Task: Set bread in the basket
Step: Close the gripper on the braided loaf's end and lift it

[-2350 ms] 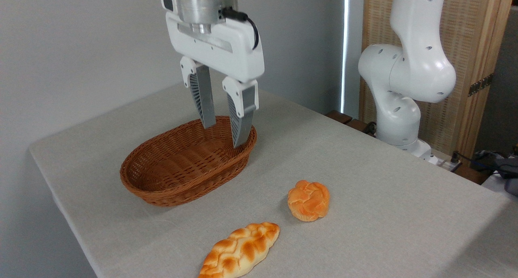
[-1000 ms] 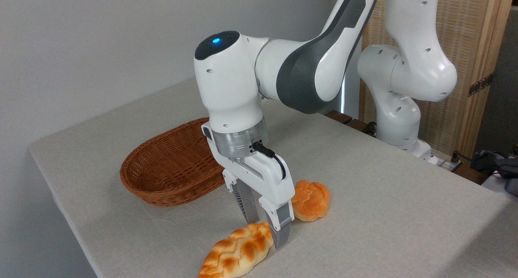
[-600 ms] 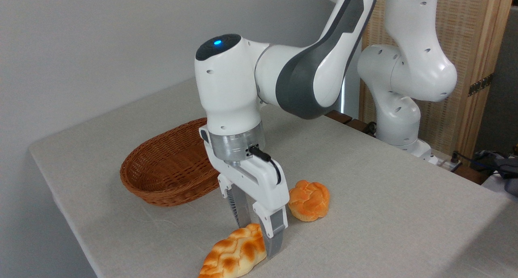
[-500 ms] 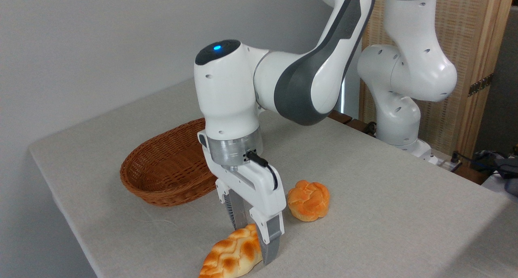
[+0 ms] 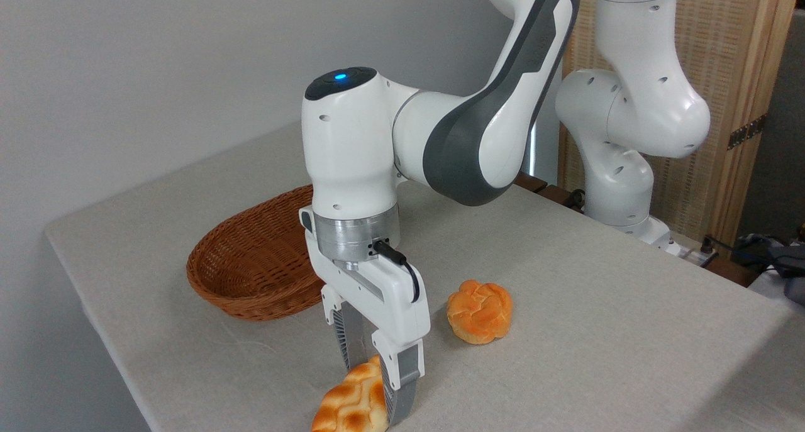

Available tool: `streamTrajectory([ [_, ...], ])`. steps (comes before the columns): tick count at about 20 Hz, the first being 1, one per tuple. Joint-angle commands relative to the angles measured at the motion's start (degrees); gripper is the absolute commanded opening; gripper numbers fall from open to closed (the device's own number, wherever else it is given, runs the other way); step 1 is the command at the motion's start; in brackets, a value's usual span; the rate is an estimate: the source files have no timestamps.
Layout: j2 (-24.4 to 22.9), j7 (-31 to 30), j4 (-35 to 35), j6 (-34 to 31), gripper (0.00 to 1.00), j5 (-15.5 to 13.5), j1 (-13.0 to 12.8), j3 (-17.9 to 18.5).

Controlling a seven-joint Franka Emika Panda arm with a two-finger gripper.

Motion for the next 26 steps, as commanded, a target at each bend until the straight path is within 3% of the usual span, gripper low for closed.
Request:
streamTrajectory([
  [1,0.35,0.48,0.09,2.06,1.0,1.0,-0.16,0.45],
  [3,0.61,0.4,0.09,3.99,0.97,0.91,-0.16,0.45],
  [6,0.79,0.57,0.09,4.26,0.65,1.0,-0.16,0.45],
  [9,0.79,0.66,0.09,4.26,0.49,1.08,-0.16,0.45],
  [26,0.26,0.05,0.26,4.17,0.45,0.21,-0.16,0.36],
])
